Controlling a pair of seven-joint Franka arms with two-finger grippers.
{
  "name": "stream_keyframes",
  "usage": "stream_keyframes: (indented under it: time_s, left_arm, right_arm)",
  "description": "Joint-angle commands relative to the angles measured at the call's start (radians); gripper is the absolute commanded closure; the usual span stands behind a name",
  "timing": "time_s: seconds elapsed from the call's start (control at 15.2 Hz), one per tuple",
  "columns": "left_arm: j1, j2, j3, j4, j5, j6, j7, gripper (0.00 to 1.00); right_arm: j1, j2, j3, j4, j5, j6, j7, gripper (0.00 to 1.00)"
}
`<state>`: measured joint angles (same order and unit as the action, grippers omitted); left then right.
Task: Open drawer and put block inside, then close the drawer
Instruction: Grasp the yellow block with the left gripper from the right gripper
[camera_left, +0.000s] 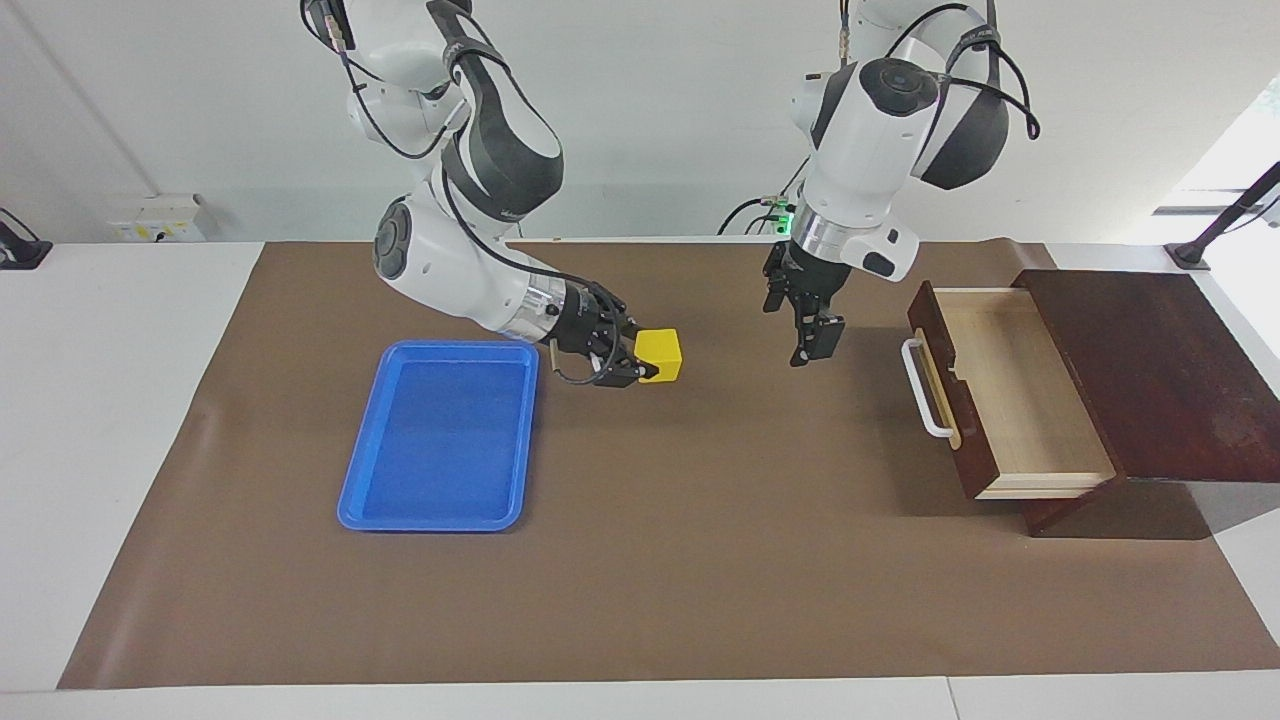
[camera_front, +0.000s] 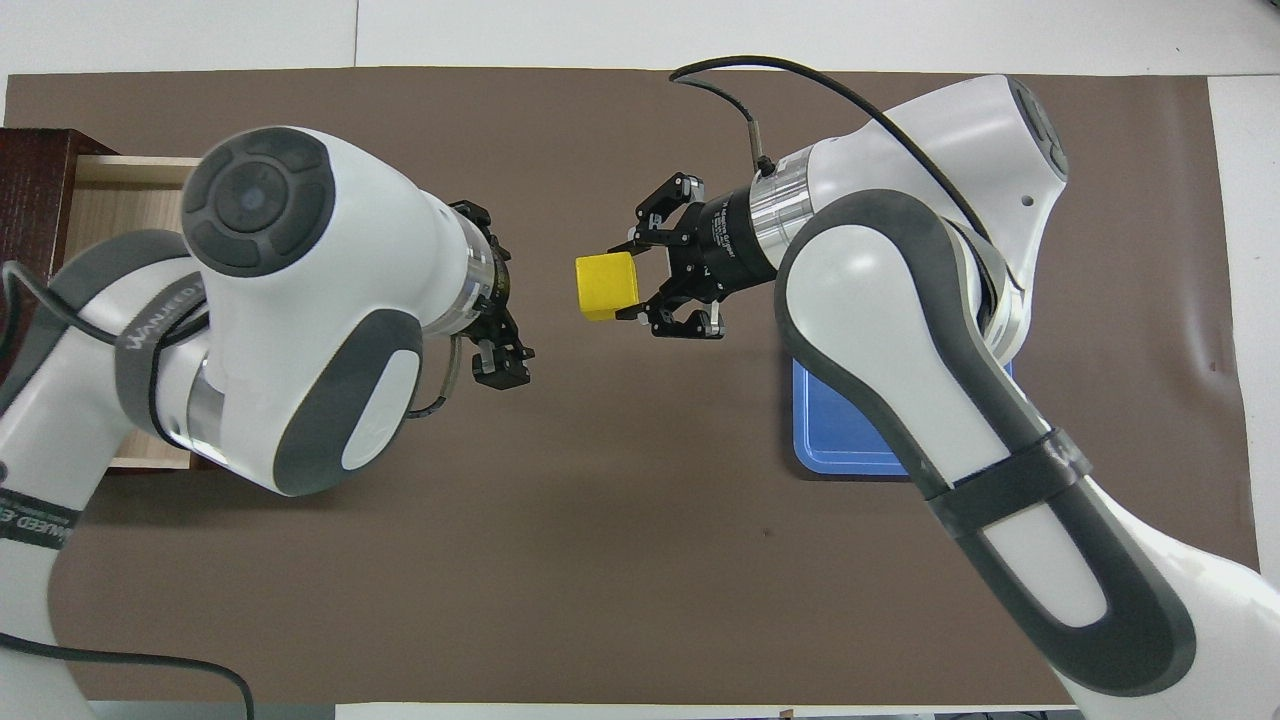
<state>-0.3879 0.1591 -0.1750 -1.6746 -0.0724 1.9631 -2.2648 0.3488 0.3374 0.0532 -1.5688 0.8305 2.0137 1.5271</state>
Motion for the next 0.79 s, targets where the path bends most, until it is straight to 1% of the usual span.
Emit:
stream_keyframes:
  time_s: [0.0,0.07,0.13,0.73]
  left_arm:
    - [-0.028,0.051,0.017,0.024,-0.043,0.028,-0.018,0.0]
    - [-0.043,0.065,0.017,0.051,-0.047,0.031,-0.018,0.0]
    - [-0.045,0.065,0.017,0.056,-0.047,0.03,-0.018,0.0]
    - [-0.069,0.072,0.017,0.058,-0.047,0.071,-0.039,0.0]
  right_arm:
    - [0.013,-0.006,-0.004,-0.008,0.025,0.02,0.018,1.0]
    - [0.013,-0.006,-0.004,-0.008,0.025,0.02,0.018,1.0]
    - [0.013,-0.006,-0.004,-0.008,0.025,0.02,0.018,1.0]
    - [0.013,-0.006,-0.003,-0.008,0.025,0.02,0.022,1.0]
